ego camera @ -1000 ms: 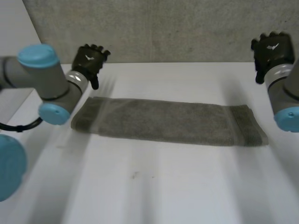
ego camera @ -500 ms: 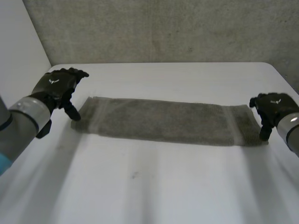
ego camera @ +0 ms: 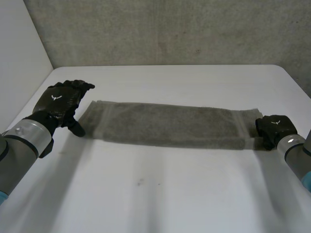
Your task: Fold the towel.
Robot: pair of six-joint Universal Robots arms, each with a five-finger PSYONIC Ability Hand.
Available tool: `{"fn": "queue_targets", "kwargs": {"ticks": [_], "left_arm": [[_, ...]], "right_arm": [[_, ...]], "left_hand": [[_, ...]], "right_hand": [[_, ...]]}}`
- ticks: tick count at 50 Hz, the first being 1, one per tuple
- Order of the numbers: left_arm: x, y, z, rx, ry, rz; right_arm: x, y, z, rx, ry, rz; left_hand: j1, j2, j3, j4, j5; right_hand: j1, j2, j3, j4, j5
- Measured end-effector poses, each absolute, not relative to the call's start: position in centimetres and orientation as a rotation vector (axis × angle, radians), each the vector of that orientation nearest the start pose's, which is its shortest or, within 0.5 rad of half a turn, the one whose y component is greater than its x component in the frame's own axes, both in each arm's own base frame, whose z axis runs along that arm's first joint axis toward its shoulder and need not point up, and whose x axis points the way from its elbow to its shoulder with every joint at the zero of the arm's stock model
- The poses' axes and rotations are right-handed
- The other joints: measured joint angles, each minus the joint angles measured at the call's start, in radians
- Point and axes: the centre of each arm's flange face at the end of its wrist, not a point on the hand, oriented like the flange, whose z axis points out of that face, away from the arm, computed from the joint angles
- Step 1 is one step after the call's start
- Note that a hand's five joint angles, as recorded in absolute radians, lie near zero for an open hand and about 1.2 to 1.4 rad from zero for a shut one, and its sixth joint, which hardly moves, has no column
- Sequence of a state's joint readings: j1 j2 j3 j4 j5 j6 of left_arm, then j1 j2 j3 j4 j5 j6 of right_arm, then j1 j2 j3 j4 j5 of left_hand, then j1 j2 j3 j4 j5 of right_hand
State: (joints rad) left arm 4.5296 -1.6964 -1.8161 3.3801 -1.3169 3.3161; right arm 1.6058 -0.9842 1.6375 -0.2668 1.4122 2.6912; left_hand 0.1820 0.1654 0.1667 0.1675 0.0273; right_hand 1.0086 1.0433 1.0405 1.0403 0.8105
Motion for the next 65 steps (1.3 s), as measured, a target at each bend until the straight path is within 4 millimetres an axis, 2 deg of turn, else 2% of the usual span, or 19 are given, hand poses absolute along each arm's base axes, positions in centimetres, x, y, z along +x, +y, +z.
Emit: {"fn": "queue_targets", "kwargs": {"ticks": [5,13,20,24,28,29,34,35,36,41,42,45,52,54,56,59,60,61,65], "left_arm": [[-20.7,-27.3,22.0,0.718,2.413,-2.191],[-20.5,-27.2,22.1,0.708,2.409,-2.192],[-19.7,-27.0,22.3,0.676,2.398,-2.19],[-19.4,-27.0,22.5,0.665,2.392,-2.192],[-19.2,-27.0,22.7,0.654,2.38,-2.199],[-19.2,-27.0,22.8,0.654,2.378,-2.202],[-19.2,-26.9,23.0,0.653,2.369,-2.209],[-19.2,-26.9,23.0,0.654,2.369,-2.211],[-19.2,-26.8,23.1,0.656,2.368,-2.212],[-19.3,-26.7,23.1,0.66,2.369,-2.214],[-19.4,-26.7,23.1,0.663,2.369,-2.215],[-19.5,-26.7,23.1,0.667,2.367,-2.219],[-19.7,-26.7,23.1,0.678,2.35,-2.24],[-20.0,-26.7,23.2,0.689,2.34,-2.255],[-20.1,-26.7,23.2,0.694,2.337,-2.259],[-20.7,-26.6,23.3,0.718,2.322,-2.284],[-21.3,-26.6,23.5,0.745,2.307,-2.311],[-21.8,-26.5,23.7,0.763,2.295,-2.33],[-23.6,-26.5,24.4,0.823,2.264,-2.392]], "right_arm": [[15.1,-35.8,10.9,-0.778,2.599,-1.822],[11.3,-38.6,12.3,-0.751,2.695,-1.96],[5.9,-42.1,15.3,-0.861,2.864,-2.178],[6.0,-42.9,17.3,-0.904,2.836,-2.284],[10.3,-42.9,21.0,-0.927,2.611,-2.459],[12.7,-42.4,22.3,-0.938,2.498,-2.503],[20.3,-39.9,24.6,-1.0,2.205,-2.535],[23.0,-38.6,25.0,-1.033,2.115,-2.521],[26.2,-36.7,25.0,-1.083,2.013,-2.487],[33.7,-31.0,23.3,-1.24,1.787,-2.346],[35.9,-28.9,22.2,-1.298,1.718,-2.286],[39.2,-25.2,19.2,-1.407,1.627,-2.156],[41.6,-21.2,13.6,-1.552,1.594,-1.967],[41.8,-20.8,12.5,-1.57,1.607,-1.933],[41.8,-20.7,12.5,-1.569,1.61,-1.932],[41.7,-20.8,12.5,-1.565,1.613,-1.933],[41.3,-21.1,14.4,-1.506,1.626,-1.971],[40.9,-21.4,15.8,-1.449,1.64,-1.999],[38.8,-22.8,19.5,-1.27,1.702,-2.047]], "left_hand": [[0.0,0.0,0.0,0.0,0.0],[0.0,0.0,0.0,0.0,0.0],[0.0,0.0,0.0,0.0,0.0],[0.0,0.0,0.0,0.0,0.0],[0.0,0.0,0.0,0.0,0.0],[0.0,0.0,0.0,0.0,0.0],[0.0,0.0,0.0,0.0,0.0],[0.0,0.0,0.0,0.0,0.0],[0.0,0.0,0.0,0.0,0.0],[0.0,0.0,0.0,0.0,0.0],[0.0,0.0,0.0,0.0,0.0],[0.0,0.0,0.0,0.0,0.0],[0.0,0.0,0.0,0.0,0.0],[0.0,0.0,0.0,0.0,0.0],[0.0,0.0,0.0,0.0,0.0],[0.0,0.0,0.0,0.0,0.0],[0.0,0.0,0.0,0.0,0.0],[0.0,0.0,0.0,0.0,0.0],[0.0,0.0,0.0,0.0,0.0]], "right_hand": [[0.081,0.281,0.279,0.298,0.161],[0.084,0.282,0.291,0.314,0.162],[0.084,0.282,0.297,0.314,0.163],[0.083,0.282,0.297,0.314,0.163],[0.084,0.282,0.297,0.314,0.164],[0.083,0.282,0.297,0.314,0.164],[0.083,0.282,0.297,0.318,0.164],[0.083,0.282,0.297,0.318,0.164],[0.084,0.282,0.297,0.318,0.164],[0.083,0.282,0.297,0.318,0.164],[0.083,0.282,0.297,0.318,0.164],[0.083,0.282,0.297,0.318,0.164],[0.079,0.267,0.289,0.309,0.162],[-0.001,-0.011,0.001,0.008,0.02],[-0.001,-0.011,0.001,0.008,0.02],[-0.001,-0.011,0.001,0.008,0.02],[-0.001,-0.011,0.001,0.008,0.02],[-0.715,-0.775,-0.787,-0.779,-0.721],[-0.723,-0.775,-0.805,-0.787,-0.725]]}}
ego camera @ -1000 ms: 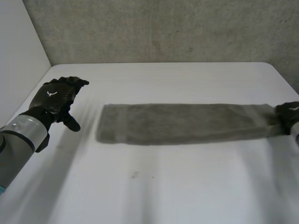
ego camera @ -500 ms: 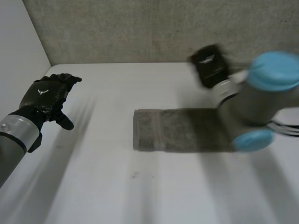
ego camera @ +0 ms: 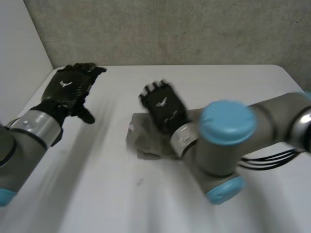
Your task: Fold the towel.
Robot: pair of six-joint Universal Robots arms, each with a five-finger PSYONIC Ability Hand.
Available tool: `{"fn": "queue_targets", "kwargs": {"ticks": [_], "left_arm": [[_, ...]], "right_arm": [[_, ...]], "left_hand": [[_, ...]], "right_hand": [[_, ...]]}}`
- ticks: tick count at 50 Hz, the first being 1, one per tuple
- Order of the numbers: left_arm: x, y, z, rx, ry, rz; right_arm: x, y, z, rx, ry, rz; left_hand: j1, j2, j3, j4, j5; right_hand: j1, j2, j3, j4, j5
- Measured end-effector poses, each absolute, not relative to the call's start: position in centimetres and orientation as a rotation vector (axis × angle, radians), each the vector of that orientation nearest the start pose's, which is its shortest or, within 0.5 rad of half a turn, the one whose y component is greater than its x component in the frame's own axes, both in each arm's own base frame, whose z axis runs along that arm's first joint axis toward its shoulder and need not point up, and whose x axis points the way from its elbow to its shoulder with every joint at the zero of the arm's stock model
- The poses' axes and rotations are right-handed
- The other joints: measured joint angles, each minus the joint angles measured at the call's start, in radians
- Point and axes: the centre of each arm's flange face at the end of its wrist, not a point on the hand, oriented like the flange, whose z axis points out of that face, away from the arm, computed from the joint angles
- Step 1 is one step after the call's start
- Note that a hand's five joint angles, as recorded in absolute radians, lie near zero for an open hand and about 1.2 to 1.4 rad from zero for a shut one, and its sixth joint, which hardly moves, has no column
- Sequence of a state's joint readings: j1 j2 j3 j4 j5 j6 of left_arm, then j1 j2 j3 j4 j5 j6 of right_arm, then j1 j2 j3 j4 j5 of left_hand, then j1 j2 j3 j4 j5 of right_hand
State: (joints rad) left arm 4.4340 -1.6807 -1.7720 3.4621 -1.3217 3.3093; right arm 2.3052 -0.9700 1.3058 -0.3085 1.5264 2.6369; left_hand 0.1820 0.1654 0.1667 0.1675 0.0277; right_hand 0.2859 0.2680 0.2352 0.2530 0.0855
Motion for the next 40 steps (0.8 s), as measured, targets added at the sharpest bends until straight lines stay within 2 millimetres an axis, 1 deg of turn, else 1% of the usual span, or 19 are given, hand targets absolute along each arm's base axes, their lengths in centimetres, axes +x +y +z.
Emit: {"fn": "queue_targets", "kwargs": {"ticks": [3,5,6,7,9,10,11,12,14,19,22,26,28,29,30,31,32,38,40], "left_arm": [[-25.3,-26.5,24.8,0.874,2.259,-2.434],[-26.3,-26.5,24.8,0.905,2.264,-2.453],[-27.5,-26.3,24.7,0.937,2.277,-2.469],[-28.0,-26.3,24.6,0.949,2.284,-2.474],[-29.2,-26.1,24.3,0.977,2.303,-2.481],[-29.2,-26.1,24.3,0.977,2.303,-2.481],[-30.5,-25.9,23.8,1.005,2.328,-2.48],[-30.5,-25.9,23.8,1.005,2.328,-2.48],[-32.3,-25.6,22.8,1.033,2.358,-2.469],[-34.1,-25.6,20.9,1.027,2.395,-2.422],[-34.5,-25.8,20.0,0.992,2.412,-2.385],[-34.6,-25.9,19.4,0.954,2.421,-2.356],[-34.4,-25.8,19.3,0.927,2.427,-2.335],[-34.2,-25.7,19.3,0.921,2.43,-2.328],[-34.1,-25.7,19.4,0.918,2.431,-2.326],[-34.1,-25.6,19.5,0.916,2.431,-2.324],[-33.8,-25.4,19.7,0.91,2.434,-2.319],[-32.5,-24.7,20.8,0.873,2.429,-2.312],[-31.7,-24.5,21.4,0.839,2.418,-2.314]], "right_arm": [[36.5,-23.7,21.6,-1.137,1.77,-2.054],[35.2,-24.2,22.2,-1.078,1.816,-2.043],[33.4,-24.7,22.4,-1.017,1.888,-2.016],[32.7,-24.9,22.3,-0.996,1.922,-2.002],[31.0,-25.4,21.6,-0.956,2.007,-1.959],[31.0,-25.4,21.6,-0.956,2.007,-1.959],[29.3,-25.7,20.6,-0.924,2.099,-1.908],[29.3,-25.7,20.6,-0.924,2.099,-1.908],[27.1,-26.1,18.8,-0.889,2.219,-1.837],[24.5,-26.5,16.0,-0.855,2.346,-1.754],[23.6,-26.7,14.5,-0.843,2.387,-1.726],[23.1,-27.2,13.2,-0.832,2.409,-1.714],[22.8,-27.9,12.2,-0.819,2.407,-1.732],[22.8,-28.3,12.1,-0.814,2.399,-1.75],[22.8,-28.4,12.1,-0.811,2.394,-1.76],[22.8,-28.6,12.1,-0.808,2.387,-1.773],[22.9,-29.1,12.3,-0.801,2.365,-1.81],[23.8,-31.2,15.0,-0.781,2.228,-1.993],[25.2,-32.1,17.2,-0.792,2.121,-2.086]], "left_hand": [[0.0,0.0,0.0,0.0,0.0],[0.0,0.0,0.0,0.0,0.0],[0.0,0.0,0.0,0.0,0.0],[0.0,0.0,0.0,0.0,0.0],[0.0,0.0,0.0,0.0,0.0],[0.0,0.0,0.0,0.0,0.0],[0.0,0.0,0.0,0.0,0.0],[0.0,0.0,0.0,0.0,0.0],[0.0,0.0,0.0,0.0,0.0],[0.0,0.0,0.0,0.0,0.0],[0.0,0.0,0.0,0.0,0.0],[0.0,0.0,0.0,0.0,0.0],[0.0,0.0,0.0,0.0,0.0],[0.0,0.0,0.0,0.0,0.0],[0.0,0.0,0.0,0.0,0.0],[0.0,0.0,0.0,0.0,0.0],[0.0,0.0,0.0,0.0,0.0],[0.0,0.0,0.0,0.0,0.0],[0.0,0.0,0.0,0.0,0.0]], "right_hand": [[0.0,0.0,0.0,0.0,0.0],[0.0,0.0,0.0,0.0,0.0],[0.0,0.0,0.0,0.0,0.0],[0.0,0.0,0.0,0.0,0.0],[0.0,0.0,0.0,0.0,0.0],[0.0,0.0,0.0,0.0,0.0],[0.0,0.0,0.0,0.0,0.0],[0.0,0.0,0.0,0.0,0.0],[0.0,0.0,0.0,0.0,0.0],[0.0,0.0,0.0,0.0,0.0],[0.021,0.028,0.041,0.033,0.031],[0.221,0.229,0.272,0.242,0.225],[0.598,0.643,0.666,0.642,0.594],[0.65,0.709,0.729,0.705,0.652],[0.803,0.929,0.943,0.921,0.844],[0.803,0.929,0.943,0.921,0.844],[0.821,1.025,1.092,1.072,0.916],[0.825,1.026,1.115,1.101,0.924],[0.831,1.026,1.115,1.101,0.943]]}}
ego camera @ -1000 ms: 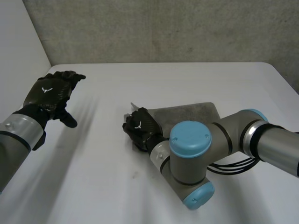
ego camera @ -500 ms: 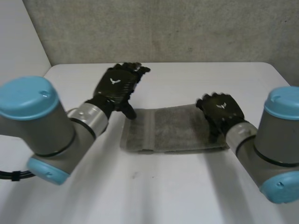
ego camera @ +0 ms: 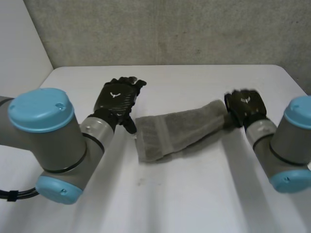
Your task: Fold the towel.
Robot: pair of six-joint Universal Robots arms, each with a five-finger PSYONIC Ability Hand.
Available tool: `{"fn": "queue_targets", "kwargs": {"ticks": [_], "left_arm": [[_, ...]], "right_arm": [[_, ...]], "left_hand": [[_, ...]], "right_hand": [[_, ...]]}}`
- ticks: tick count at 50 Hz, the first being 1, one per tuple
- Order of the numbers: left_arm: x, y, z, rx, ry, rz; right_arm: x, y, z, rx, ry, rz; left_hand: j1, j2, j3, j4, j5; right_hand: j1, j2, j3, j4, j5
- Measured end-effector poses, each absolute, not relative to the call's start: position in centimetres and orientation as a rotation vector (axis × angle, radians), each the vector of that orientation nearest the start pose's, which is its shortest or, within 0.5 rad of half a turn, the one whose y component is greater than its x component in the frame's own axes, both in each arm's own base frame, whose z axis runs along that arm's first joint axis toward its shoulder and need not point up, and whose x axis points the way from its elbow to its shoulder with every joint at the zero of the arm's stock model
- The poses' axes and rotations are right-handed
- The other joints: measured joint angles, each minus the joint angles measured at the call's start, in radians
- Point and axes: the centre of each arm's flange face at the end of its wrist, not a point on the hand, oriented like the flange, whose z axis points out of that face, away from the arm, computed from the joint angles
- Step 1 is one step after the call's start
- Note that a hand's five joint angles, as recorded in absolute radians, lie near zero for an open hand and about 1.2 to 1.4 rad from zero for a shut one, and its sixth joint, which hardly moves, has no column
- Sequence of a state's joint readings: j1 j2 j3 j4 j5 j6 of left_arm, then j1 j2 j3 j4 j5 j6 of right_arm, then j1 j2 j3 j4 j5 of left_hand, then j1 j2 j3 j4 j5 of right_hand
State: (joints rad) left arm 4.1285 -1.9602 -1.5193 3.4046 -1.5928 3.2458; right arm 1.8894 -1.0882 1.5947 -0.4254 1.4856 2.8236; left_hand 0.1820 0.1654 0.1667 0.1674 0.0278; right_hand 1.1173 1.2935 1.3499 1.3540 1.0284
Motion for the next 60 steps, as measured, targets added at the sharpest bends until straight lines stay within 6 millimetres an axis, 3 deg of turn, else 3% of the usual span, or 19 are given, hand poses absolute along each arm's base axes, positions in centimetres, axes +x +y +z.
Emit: {"fn": "queue_targets", "kwargs": {"ticks": [2,6,7,9,10,13,17,19,21,22,23,25,32,34,39,44,49,54,60], "left_arm": [[-31.1,-24.5,21.9,0.81,2.408,-2.318],[-29.9,-24.8,22.9,0.734,2.376,-2.331],[-29.0,-25.1,23.5,0.681,2.355,-2.336],[-28.7,-25.2,23.6,0.665,2.35,-2.337],[-28.0,-25.5,23.9,0.631,2.337,-2.337],[-27.3,-25.9,24.1,0.595,2.327,-2.333],[-27.0,-26.2,24.0,0.586,2.325,-2.329],[-27.1,-26.2,24.0,0.588,2.323,-2.33],[-27.2,-26.4,24.1,0.592,2.32,-2.334],[-27.2,-26.4,24.1,0.593,2.319,-2.336],[-27.3,-26.5,24.1,0.595,2.316,-2.34],[-27.7,-26.9,24.1,0.603,2.313,-2.35],[-30.3,-28.2,24.0,0.63,2.314,-2.405],[-30.6,-28.3,23.9,0.632,2.317,-2.411],[-33.5,-29.0,22.8,0.633,2.404,-2.449],[-36.1,-28.9,19.1,0.687,2.6,-2.328],[-36.9,-28.7,15.1,0.74,2.752,-2.101],[-35.9,-28.3,12.1,0.726,2.843,-1.837],[-34.1,-27.8,11.2,0.656,2.843,-1.689]], "right_arm": [[26.5,-32.1,18.0,-0.819,2.065,-2.103],[31.0,-30.7,19.2,-0.93,1.917,-2.099],[33.8,-29.2,19.2,-1.023,1.833,-2.067],[34.8,-28.5,19.0,-1.061,1.805,-2.05],[37.1,-26.6,18.1,-1.168,1.733,-1.988],[39.5,-23.5,15.9,-1.331,1.634,-1.853],[40.7,-20.4,13.4,-1.46,1.551,-1.692],[40.8,-19.9,13.0,-1.478,1.546,-1.664],[40.6,-19.6,12.9,-1.481,1.567,-1.654],[40.5,-19.7,13.0,-1.477,1.578,-1.659],[40.3,-19.8,13.3,-1.467,1.6,-1.673],[39.6,-20.3,14.5,-1.424,1.661,-1.722],[35.7,-23.6,19.4,-1.088,1.844,-1.874],[35.4,-23.9,19.7,-1.049,1.855,-1.88],[32.2,-27.0,21.9,-0.704,1.941,-1.853],[31.1,-29.0,20.7,-0.569,2.047,-1.727],[31.4,-29.8,18.9,-0.577,2.126,-1.607],[32.7,-29.8,16.8,-0.649,2.158,-1.473],[33.6,-29.7,14.8,-0.713,2.169,-1.365]], "left_hand": [[0.0,0.0,0.0,0.0,0.0],[0.0,-0.001,0.0,-0.001,0.0],[0.0,-0.001,0.0,-0.001,0.0],[0.0,-0.001,0.0,-0.001,0.0],[0.0,-0.001,0.0,-0.001,0.0],[0.0,-0.001,0.0,-0.001,0.0],[0.0,-0.001,0.0,-0.001,0.0],[0.0,-0.001,0.0,-0.001,0.0],[0.0,-0.001,0.0,-0.001,0.0],[0.0,-0.001,0.0,-0.001,0.0],[0.0,-0.001,0.0,-0.001,0.0],[0.0,-0.001,0.0,-0.001,0.0],[0.0,-0.001,0.0,-0.001,0.0],[0.0,-0.001,0.0,-0.001,0.0],[0.0,0.006,0.002,0.002,0.0],[0.0,0.009,0.006,0.004,0.0],[0.0,0.012,0.01,0.008,0.0],[0.0,0.013,0.01,0.008,0.0],[-0.001,0.012,0.01,0.008,0.0]], "right_hand": [[0.002,0.0,0.0,0.0,0.005],[0.003,0.0,0.0,0.0,0.014],[0.003,0.0,0.0,0.0,0.02],[0.003,0.0,0.0,0.0,0.02],[0.003,0.0,0.0,0.0,0.021],[0.004,0.0,0.0,0.0,0.025],[-0.004,-0.037,-0.042,-0.047,0.008],[-0.138,-0.218,-0.22,-0.227,-0.136],[-0.525,-0.637,-0.625,-0.653,-0.54],[-0.525,-0.637,-0.625,-0.653,-0.54],[-0.735,-0.884,-0.862,-0.902,-0.782],[-0.829,-1.022,-1.074,-1.08,-0.932],[-0.832,-1.025,-1.115,-1.102,-0.944],[-0.832,-1.025,-1.115,-1.102,-0.944],[-0.832,-1.025,-1.115,-1.102,-0.944],[-0.832,-1.025,-1.115,-1.102,-0.944],[-0.832,-1.025,-1.115,-1.102,-0.944],[-0.832,-1.025,-1.115,-1.102,-0.944],[-0.832,-1.025,-1.115,-1.102,-0.944]]}}
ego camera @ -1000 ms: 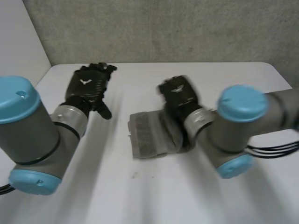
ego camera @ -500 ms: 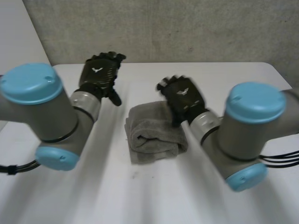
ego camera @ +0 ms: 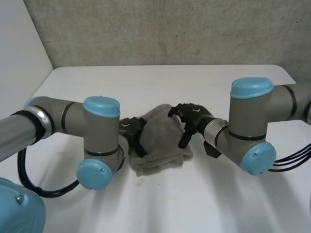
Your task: Fold the towel.
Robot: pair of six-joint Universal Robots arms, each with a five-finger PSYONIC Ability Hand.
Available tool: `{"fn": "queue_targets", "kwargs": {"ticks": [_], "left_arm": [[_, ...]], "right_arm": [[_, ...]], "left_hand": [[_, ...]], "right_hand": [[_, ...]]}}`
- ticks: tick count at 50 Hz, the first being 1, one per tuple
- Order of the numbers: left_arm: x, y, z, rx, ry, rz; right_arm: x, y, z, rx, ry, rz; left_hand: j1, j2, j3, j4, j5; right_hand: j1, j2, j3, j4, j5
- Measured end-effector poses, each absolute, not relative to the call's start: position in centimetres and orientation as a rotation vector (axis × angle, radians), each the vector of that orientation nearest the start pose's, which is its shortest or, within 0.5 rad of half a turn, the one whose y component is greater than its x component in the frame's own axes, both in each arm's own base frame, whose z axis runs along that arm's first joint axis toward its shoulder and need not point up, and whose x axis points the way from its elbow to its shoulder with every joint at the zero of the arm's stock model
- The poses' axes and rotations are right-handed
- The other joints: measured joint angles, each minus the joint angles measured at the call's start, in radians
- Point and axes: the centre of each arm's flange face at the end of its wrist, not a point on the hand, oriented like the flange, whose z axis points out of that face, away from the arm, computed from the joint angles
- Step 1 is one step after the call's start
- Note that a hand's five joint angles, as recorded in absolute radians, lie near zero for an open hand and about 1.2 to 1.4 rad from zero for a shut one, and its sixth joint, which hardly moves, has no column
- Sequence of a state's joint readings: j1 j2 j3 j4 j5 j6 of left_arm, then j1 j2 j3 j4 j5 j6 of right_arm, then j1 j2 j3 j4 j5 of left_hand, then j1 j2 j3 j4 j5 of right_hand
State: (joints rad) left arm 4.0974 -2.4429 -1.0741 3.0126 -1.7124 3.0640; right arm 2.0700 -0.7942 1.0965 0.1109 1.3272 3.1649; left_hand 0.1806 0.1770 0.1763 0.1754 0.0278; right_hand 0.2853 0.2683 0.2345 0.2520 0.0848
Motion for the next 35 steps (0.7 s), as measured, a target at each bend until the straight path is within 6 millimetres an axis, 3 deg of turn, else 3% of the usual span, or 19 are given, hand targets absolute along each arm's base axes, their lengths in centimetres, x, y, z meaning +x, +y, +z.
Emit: {"fn": "queue_targets", "kwargs": {"ticks": [7,12,15,16,17,18,22,24,26,30,34,35], "left_arm": [[-32.9,-26.5,11.5,0.64,2.834,-1.64],[-33.4,-25.6,13.9,0.656,2.815,-1.73],[-33.7,-25.3,16.3,0.654,2.79,-1.825],[-33.8,-25.2,18.1,0.644,2.766,-1.899],[-33.8,-25.2,18.1,0.644,2.766,-1.899],[-33.7,-25.1,20.7,0.622,2.728,-1.997],[-32.9,-24.8,25.4,0.571,2.646,-2.166],[-32.3,-24.6,27.4,0.541,2.605,-2.233],[-30.9,-24.3,30.6,0.481,2.533,-2.33],[-28.1,-23.6,34.5,0.384,2.438,-2.425],[-26.4,-23.2,36.2,0.325,2.386,-2.462],[-25.1,-22.9,37.2,0.28,2.35,-2.481]], "right_arm": [[34.2,-29.6,13.5,-0.792,2.193,-1.322],[34.5,-29.5,16.5,-0.841,2.129,-1.428],[34.4,-29.4,19.8,-0.832,2.067,-1.522],[34.1,-29.3,22.0,-0.813,2.028,-1.595],[34.1,-29.3,22.0,-0.813,2.028,-1.595],[33.4,-29.1,25.4,-0.769,1.978,-1.71],[31.4,-28.5,30.6,-0.66,1.914,-1.902],[30.5,-28.3,32.2,-0.613,1.901,-1.963],[28.7,-27.9,34.2,-0.528,1.894,-2.054],[26.5,-27.3,35.6,-0.426,1.921,-2.125],[25.6,-26.8,35.7,-0.393,1.941,-2.135],[25.1,-26.4,35.6,-0.377,1.961,-2.133]], "left_hand": [[-0.009,-0.002,-0.002,-0.002,0.0],[-0.012,-0.005,-0.002,-0.002,0.0],[-0.012,-0.008,-0.006,-0.005,0.0],[-0.012,-0.009,-0.007,-0.006,0.0],[-0.012,-0.009,-0.007,-0.006,0.0],[-0.012,-0.01,-0.01,-0.007,0.0],[-0.012,-0.011,-0.01,-0.009,0.0],[-0.012,-0.012,-0.01,-0.009,0.0],[-0.012,-0.012,-0.01,-0.009,0.0],[-0.012,-0.013,-0.01,-0.009,0.0],[-0.012,-0.013,-0.01,-0.009,0.0],[-0.012,-0.013,-0.01,-0.009,0.0]], "right_hand": [[0.0,0.0,0.0,0.0,0.0],[0.0,0.0,0.0,0.0,0.0],[0.0,0.0,0.0,0.0,0.0],[0.0,0.0,0.0,0.0,0.0],[0.0,0.0,0.0,0.0,0.0],[0.0,0.0,0.0,0.0,0.0],[0.0,0.0,0.0,0.0,0.0],[0.0,0.0,0.0,0.0,0.0],[0.0,0.0,0.0,0.0,0.0],[0.0,0.0,0.0,0.0,0.0],[0.0,0.0,0.0,0.0,0.0],[0.0,0.0,0.0,0.0,0.0]]}}
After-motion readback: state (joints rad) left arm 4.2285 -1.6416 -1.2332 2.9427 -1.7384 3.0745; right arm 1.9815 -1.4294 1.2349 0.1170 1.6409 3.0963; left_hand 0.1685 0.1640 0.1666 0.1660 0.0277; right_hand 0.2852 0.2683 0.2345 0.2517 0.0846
